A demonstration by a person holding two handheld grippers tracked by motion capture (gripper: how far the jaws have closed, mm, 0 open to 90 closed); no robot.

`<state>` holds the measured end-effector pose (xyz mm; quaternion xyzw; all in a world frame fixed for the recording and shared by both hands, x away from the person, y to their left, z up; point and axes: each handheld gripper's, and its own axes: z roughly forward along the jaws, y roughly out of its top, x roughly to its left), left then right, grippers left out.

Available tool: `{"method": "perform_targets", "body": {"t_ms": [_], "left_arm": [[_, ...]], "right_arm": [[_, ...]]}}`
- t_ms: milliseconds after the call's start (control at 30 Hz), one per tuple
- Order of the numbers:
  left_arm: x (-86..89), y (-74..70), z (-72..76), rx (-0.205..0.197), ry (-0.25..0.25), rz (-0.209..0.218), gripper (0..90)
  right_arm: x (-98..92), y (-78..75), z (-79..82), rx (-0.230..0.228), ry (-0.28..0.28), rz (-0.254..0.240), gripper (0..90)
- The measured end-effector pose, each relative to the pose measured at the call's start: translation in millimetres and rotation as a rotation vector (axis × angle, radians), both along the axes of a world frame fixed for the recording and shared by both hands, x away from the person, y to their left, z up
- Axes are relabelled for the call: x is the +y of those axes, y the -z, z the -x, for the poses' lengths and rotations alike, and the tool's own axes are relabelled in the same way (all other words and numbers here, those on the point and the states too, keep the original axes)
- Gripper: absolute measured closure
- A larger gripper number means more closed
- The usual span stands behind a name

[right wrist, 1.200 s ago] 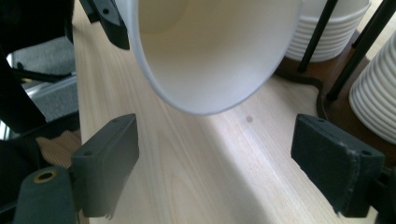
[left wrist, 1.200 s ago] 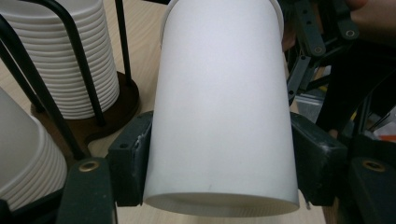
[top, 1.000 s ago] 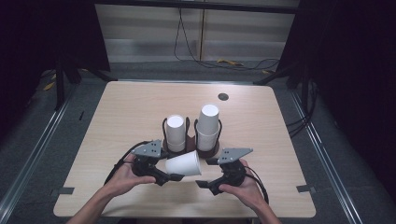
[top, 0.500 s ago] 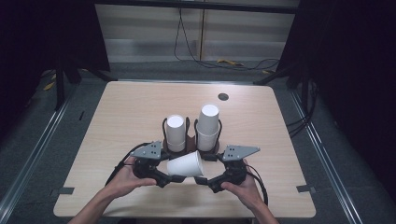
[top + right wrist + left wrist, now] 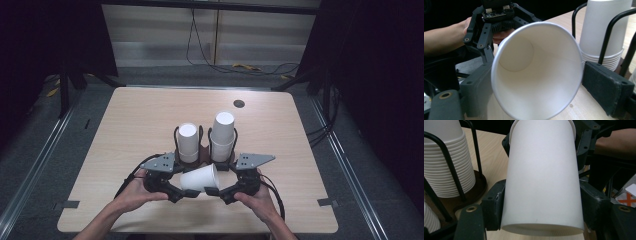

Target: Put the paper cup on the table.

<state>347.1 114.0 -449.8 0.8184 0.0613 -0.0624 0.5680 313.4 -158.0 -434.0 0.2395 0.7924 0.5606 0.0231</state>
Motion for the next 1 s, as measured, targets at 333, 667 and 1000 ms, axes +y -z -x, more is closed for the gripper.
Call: {"method": "perform_targets", "body": {"t_ms": [333, 667, 1000], "left_arm": [[-0.5, 1.0, 0.5, 0.010, 0.020, 0.002, 31.4], [-0.6, 5.8, 1.5, 0.009, 0.022, -0.007, 29.9], [1.2, 5.1, 0.6, 0.029, -0.032, -0.022, 15.7]], "right_arm": [[3.7, 2.9, -1.8, 0.035, -0.044, 0.007, 14.2], [3.7, 0.1, -0.2, 0.004, -0.062, 0.008, 19.9], [2.1, -3.1, 1.3, -0.004, -0.044, 0.023, 21.3]]}}
